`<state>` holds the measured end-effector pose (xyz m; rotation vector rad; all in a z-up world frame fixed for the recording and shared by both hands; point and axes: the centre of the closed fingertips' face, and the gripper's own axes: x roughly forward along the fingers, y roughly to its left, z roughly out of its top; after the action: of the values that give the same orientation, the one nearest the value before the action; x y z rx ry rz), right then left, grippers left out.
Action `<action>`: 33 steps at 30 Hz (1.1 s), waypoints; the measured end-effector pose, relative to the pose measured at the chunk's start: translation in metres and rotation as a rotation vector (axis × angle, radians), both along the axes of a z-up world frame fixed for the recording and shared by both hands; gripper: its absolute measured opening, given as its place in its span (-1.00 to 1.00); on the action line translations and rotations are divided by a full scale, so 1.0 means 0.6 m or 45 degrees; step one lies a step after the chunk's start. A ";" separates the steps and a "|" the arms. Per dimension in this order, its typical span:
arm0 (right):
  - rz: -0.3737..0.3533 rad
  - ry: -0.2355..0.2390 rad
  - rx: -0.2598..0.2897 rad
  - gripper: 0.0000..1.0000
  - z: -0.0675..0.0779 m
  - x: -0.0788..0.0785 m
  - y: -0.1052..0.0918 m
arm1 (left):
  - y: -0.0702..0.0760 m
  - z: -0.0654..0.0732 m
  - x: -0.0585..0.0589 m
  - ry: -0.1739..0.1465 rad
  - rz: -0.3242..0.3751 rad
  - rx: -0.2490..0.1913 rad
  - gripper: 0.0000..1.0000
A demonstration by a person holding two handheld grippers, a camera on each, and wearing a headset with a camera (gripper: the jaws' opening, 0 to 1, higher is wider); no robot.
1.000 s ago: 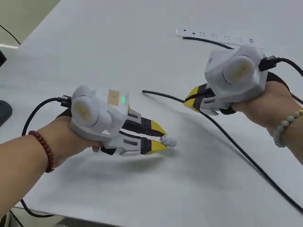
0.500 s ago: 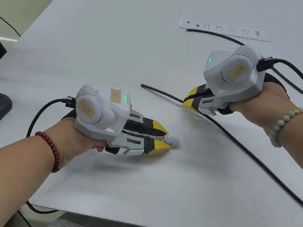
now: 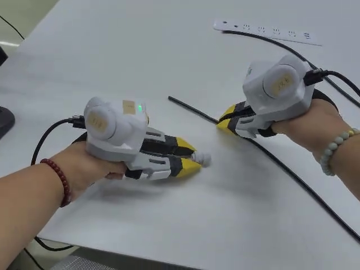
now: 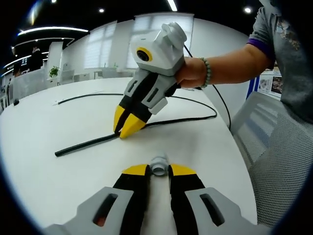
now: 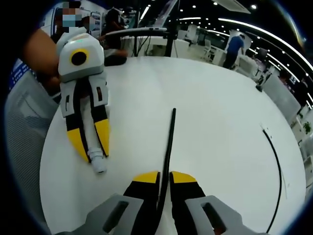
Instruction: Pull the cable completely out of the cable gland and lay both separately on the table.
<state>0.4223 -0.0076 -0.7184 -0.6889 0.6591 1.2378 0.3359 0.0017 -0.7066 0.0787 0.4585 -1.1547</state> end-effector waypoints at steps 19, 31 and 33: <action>-0.141 -0.174 0.174 -0.58 0.140 -0.048 -0.034 | 0.041 0.107 -0.011 -0.124 0.144 -0.075 -0.35; -0.375 -0.322 0.264 -0.25 0.259 -0.159 -0.153 | 0.026 0.232 -0.091 -0.224 0.200 -0.196 -0.28; -0.408 -0.324 0.272 -0.25 0.264 -0.175 -0.169 | 0.021 0.238 -0.103 -0.243 0.189 -0.173 -0.26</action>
<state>0.3171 -0.1088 -0.5599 -0.5276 0.3999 0.8902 0.2743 0.0141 -0.5636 0.0354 0.2122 -1.0182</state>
